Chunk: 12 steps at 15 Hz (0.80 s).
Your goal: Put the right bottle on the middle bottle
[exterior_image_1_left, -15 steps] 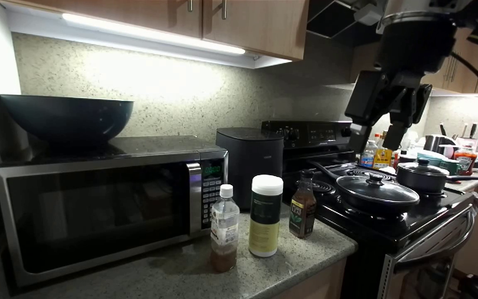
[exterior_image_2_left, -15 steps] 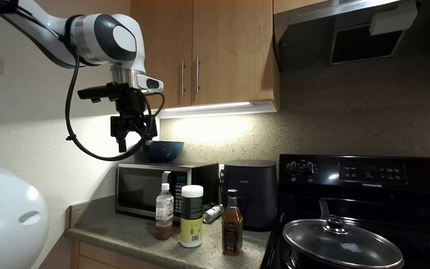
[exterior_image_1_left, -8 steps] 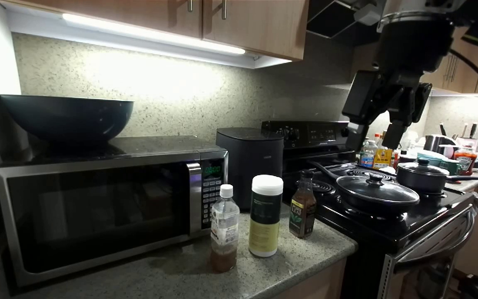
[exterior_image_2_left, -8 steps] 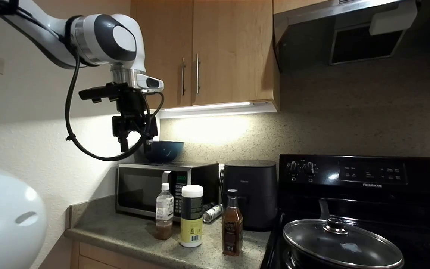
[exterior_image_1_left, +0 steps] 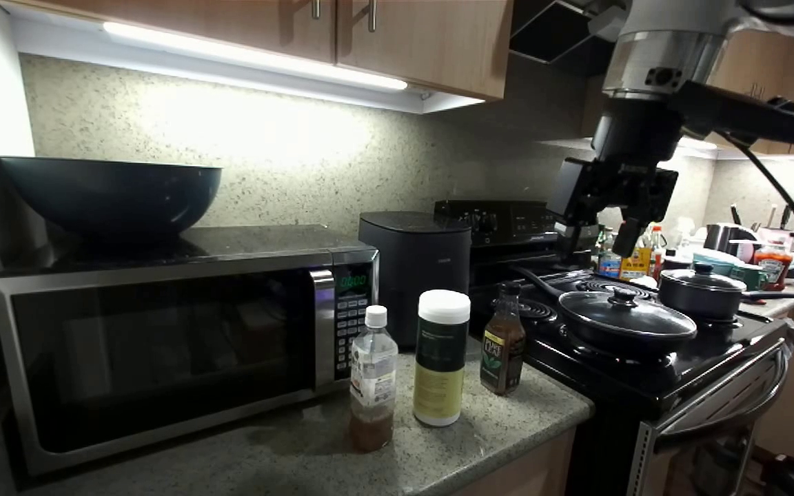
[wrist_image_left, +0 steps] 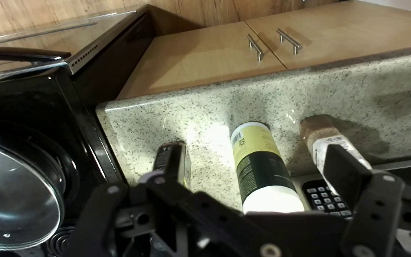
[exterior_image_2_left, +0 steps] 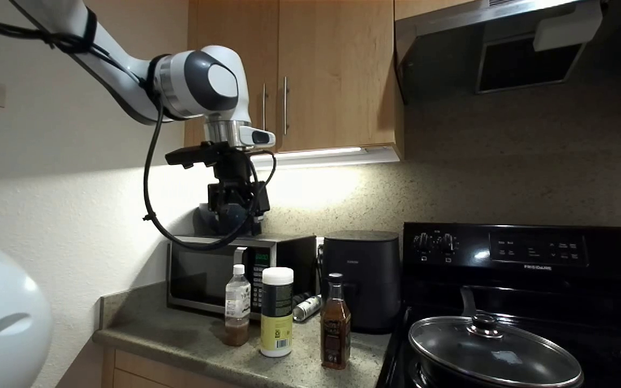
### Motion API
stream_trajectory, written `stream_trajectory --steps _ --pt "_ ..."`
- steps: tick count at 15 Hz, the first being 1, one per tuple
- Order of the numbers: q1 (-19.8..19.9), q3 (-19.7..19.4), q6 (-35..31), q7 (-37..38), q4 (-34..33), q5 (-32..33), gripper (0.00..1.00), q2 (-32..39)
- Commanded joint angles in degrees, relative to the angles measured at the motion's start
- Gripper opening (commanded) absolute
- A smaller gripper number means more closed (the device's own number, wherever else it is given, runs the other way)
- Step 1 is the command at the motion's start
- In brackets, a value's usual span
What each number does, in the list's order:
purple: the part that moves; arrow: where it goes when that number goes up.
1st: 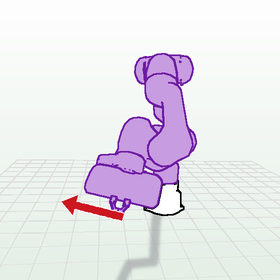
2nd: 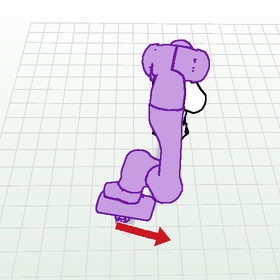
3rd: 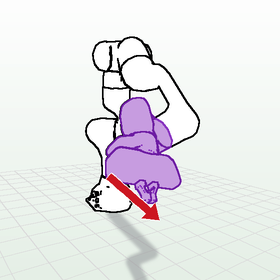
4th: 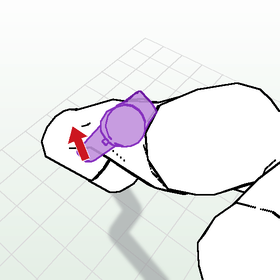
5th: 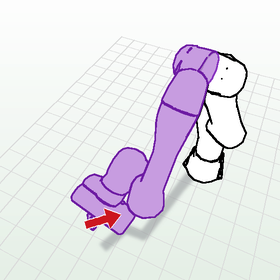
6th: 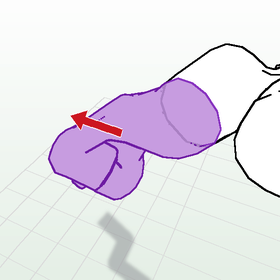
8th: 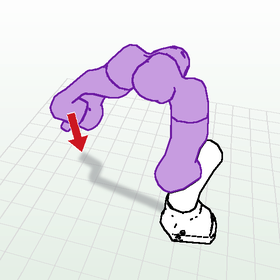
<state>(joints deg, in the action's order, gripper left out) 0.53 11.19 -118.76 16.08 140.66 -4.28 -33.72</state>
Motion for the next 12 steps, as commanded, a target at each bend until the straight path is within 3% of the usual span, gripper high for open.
stream_trajectory --steps 1,2,7,12 --pt "0.25 -1.82 -0.99 0.57 -2.80 1.36 1.00 5.11" --pt "-0.58 -1.89 -0.79 0.43 -1.03 1.14 1.00 2.64" --pt "-0.93 -2.38 -0.78 0.34 -1.40 1.02 1.00 3.38" --pt "-0.20 -5.53 -3.86 -1.33 -4.98 -0.95 1.00 10.93"
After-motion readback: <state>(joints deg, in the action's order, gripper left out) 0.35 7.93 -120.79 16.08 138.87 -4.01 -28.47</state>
